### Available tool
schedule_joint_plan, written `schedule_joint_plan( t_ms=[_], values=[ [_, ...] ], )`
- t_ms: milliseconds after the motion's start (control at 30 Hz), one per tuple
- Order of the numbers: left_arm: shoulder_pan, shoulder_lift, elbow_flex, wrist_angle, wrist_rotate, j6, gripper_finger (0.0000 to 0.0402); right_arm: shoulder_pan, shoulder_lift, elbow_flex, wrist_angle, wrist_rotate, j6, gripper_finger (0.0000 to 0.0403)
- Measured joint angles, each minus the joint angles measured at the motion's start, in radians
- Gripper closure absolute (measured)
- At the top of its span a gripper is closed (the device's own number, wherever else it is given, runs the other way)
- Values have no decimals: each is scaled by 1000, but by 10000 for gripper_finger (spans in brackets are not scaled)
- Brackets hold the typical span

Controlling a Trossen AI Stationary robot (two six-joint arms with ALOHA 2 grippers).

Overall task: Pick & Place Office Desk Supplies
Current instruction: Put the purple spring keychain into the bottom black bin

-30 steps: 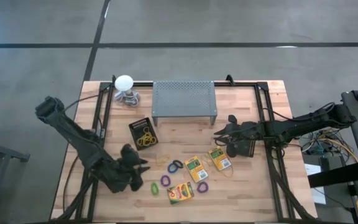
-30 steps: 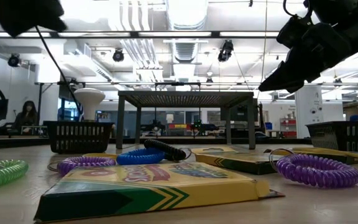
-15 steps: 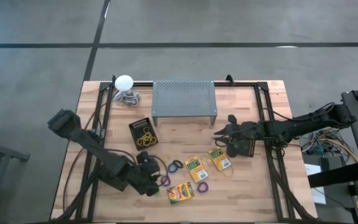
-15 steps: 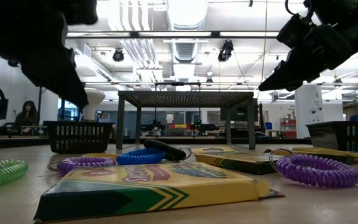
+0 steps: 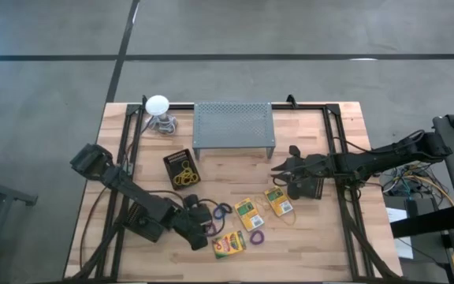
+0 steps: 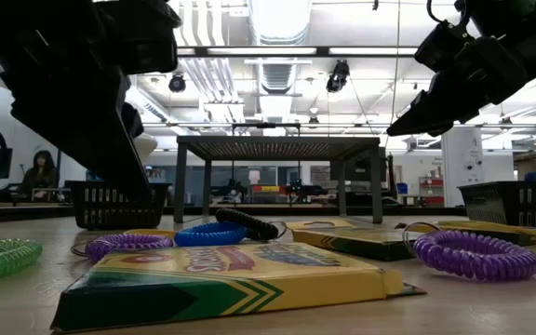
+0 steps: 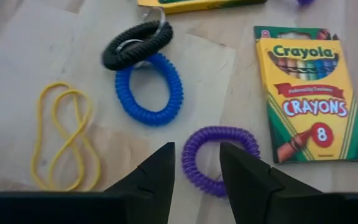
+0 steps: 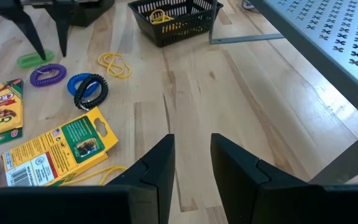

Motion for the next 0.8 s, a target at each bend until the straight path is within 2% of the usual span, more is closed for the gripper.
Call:
schedule_joint_plan(
  t_ms=[167, 400, 800],
  values=[
    [1, 53, 41, 1, 33, 33, 268, 0, 0, 0, 0, -1, 0, 303],
    [1, 122, 63, 0, 23, 120, 268, 0, 0, 0, 0, -1, 0, 303],
    [11, 112, 60, -81, -20, 142, 268, 0, 0, 0, -1, 0, 0, 303]
  ],
)
